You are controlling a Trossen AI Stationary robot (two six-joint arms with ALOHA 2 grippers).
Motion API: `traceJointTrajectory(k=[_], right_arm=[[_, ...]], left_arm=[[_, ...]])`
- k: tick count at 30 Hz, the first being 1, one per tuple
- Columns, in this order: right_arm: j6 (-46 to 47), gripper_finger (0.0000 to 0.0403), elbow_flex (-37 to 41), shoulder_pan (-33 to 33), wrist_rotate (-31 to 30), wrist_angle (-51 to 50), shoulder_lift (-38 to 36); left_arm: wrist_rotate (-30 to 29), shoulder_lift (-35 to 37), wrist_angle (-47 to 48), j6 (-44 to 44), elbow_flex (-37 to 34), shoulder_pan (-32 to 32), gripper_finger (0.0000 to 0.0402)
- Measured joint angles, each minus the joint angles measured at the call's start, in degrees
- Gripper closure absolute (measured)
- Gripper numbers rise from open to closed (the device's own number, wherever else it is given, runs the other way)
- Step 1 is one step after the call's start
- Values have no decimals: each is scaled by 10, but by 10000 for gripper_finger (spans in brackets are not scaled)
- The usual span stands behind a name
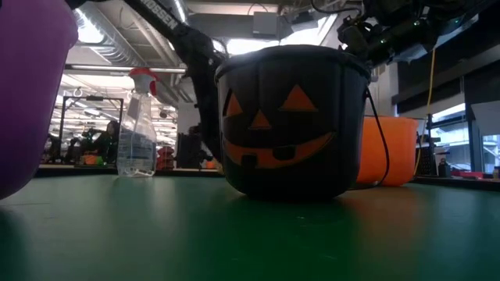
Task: Sort candy
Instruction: Put the yellow candy into the purple bucket
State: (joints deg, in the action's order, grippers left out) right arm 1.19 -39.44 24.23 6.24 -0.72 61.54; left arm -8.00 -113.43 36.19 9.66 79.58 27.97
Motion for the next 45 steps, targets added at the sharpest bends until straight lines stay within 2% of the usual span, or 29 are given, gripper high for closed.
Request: traceJointTrajectory(k=[5, 8, 11, 16, 21, 26, 29, 31, 34, 38, 45], right_arm=[[0, 281, 0, 0, 0, -2, 0], [0, 281, 0, 0, 0, -3, 0], [0, 281, 0, 0, -1, -4, 0], [-1, 281, 0, 0, 9, -24, 0], [-2, 281, 0, 0, 9, -21, 0], [1, 281, 1, -1, 9, -19, 0], [3, 281, 1, -12, 9, -16, 0], [3, 281, 1, -23, 9, -7, 0], [3, 281, 1, -39, 9, 0, 0], [1, 281, 2, -59, 9, 14, 0], [0, 281, 2, -78, 9, 23, 0]], left_arm=[[-4, 50, 68, 1, 16, -7, 401], [0, 103, 109, 1, 22, -22, 401], [31, 172, 142, -8, 22, -54, 401], [4, 299, 243, -3, 22, -164, 401], [-71, 387, 311, 116, 22, -303, 402], [-135, 413, 349, 255, 22, -438, 401], [-176, 403, 349, 302, 21, -489, 401], [-182, 392, 335, 312, 10, -509, 399], [-152, 374, 306, 319, -23, -515, 379], [-83, 348, 275, 321, -74, -501, 326], [45, 305, 193, 290, -135, -429, 231]])
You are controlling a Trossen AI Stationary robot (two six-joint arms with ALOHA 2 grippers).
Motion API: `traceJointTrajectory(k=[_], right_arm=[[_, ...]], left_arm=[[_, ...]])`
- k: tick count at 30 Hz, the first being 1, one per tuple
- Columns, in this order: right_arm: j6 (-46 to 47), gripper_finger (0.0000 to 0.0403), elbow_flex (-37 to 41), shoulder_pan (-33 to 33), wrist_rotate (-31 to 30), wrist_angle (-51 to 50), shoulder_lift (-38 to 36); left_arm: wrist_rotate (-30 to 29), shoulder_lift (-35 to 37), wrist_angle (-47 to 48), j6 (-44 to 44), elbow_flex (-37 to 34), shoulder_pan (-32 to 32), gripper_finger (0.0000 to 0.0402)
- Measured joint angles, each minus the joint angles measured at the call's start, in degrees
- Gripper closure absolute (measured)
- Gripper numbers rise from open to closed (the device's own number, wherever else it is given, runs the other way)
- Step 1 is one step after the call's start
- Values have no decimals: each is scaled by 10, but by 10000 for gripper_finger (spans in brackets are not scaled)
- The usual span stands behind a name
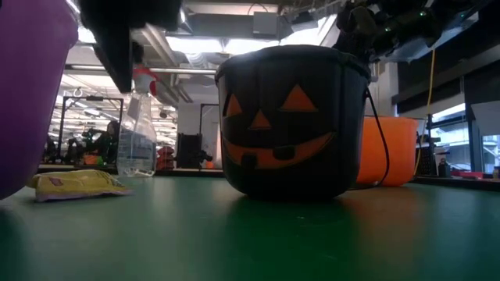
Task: Sort candy
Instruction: Put the yellow candy into the purple bucket
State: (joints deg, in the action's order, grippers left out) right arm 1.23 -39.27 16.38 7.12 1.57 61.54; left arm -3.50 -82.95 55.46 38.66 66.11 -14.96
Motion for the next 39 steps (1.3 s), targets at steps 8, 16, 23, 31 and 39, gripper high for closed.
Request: traceJointTrajectory(k=[8, 16, 23, 31, 39], right_arm=[[-3, 281, 0, 0, 0, -5, 0], [-17, 281, 0, 0, 0, -23, 0], [-22, 281, 0, 0, 0, -27, 0], [-28, 281, 0, 0, 0, -30, 0], [-28, 281, 0, 0, 0, -32, 0]], left_arm=[[110, -75, -20, -2, -8, 83, 215], [195, -150, -21, -46, -8, 113, 215], [195, -170, -19, -49, -8, 107, 214], [171, -163, -5, -54, -8, 95, 214], [111, -108, 19, 3, -8, 84, 214]])
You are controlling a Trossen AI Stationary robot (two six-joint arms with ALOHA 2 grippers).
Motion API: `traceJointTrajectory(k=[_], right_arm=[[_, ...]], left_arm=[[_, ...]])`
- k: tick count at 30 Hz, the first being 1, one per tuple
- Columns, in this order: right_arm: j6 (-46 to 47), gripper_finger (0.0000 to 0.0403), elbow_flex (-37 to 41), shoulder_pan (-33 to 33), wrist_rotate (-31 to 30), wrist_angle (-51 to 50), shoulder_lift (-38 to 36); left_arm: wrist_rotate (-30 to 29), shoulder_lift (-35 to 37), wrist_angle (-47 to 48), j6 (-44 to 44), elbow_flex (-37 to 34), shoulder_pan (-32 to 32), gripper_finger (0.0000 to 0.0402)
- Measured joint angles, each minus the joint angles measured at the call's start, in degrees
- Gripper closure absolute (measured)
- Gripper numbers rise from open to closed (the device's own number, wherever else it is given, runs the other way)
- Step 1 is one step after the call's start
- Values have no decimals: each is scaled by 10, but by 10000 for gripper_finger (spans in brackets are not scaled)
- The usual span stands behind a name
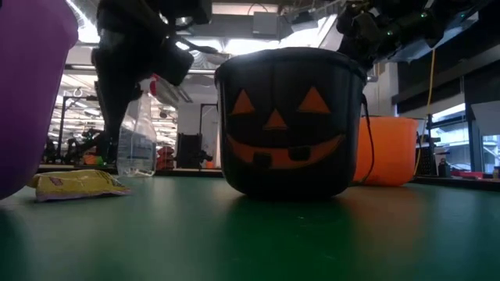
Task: Sort candy
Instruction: Put the yellow candy into the purple bucket
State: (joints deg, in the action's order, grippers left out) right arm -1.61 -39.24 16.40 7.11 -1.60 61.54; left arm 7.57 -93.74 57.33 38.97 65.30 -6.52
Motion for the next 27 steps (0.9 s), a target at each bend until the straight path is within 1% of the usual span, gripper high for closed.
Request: traceJointTrajectory(k=[3, 6, 11, 14, 18, 23, 27], right_arm=[[0, 281, 0, 0, 0, 0, 0], [0, 281, 0, 0, 0, 1, 0], [0, 281, 0, 0, -5, 0, 2], [0, 281, 0, 0, -5, 2, 5], [0, 281, 0, 0, -5, 0, 6], [0, 281, 0, 0, -5, 0, 6], [0, 281, 0, 0, -5, 0, 6]], left_arm=[[2, 8, 10, 17, -1, -10, 214], [26, 8, 0, 29, -14, -14, 214], [41, 1, -45, 39, -43, -5, 214], [55, 2, -95, 42, -59, 2, 214], [71, 2, -121, 43, -78, 7, 214], [82, 2, -119, 45, -100, 9, 214], [77, 8, -114, 54, -101, 9, 214]])
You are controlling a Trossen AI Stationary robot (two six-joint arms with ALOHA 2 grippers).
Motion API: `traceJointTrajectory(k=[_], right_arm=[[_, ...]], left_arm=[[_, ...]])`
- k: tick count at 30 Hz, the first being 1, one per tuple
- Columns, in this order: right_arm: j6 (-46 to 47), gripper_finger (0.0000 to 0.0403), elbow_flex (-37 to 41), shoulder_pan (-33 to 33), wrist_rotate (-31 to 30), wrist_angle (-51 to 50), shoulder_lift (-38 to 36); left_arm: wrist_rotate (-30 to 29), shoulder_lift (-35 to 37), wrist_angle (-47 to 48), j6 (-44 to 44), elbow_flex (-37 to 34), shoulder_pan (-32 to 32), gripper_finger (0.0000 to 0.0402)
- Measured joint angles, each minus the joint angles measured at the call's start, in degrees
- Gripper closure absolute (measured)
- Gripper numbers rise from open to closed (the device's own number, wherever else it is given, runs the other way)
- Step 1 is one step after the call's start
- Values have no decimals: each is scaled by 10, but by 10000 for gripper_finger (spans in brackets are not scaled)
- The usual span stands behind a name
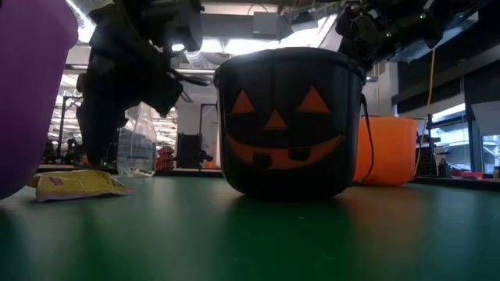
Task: Sort candy
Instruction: Put the yellow candy into the purple bucket
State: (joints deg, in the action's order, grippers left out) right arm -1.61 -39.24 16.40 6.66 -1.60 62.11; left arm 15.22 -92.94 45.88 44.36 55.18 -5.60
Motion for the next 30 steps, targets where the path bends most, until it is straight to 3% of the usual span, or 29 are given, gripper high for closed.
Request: traceJointTrajectory(k=[3, 10, 30], right_arm=[[0, 281, 0, 0, 0, 0, 0], [0, 281, 0, 0, 0, 1, 0], [-2, 281, 0, 0, 0, 0, 0]], left_arm=[[-7, 5, -1, 16, 0, -1, 214], [35, -10, -39, 2, 0, -15, 214], [-11, -77, -32, -29, 3, -14, 217]])
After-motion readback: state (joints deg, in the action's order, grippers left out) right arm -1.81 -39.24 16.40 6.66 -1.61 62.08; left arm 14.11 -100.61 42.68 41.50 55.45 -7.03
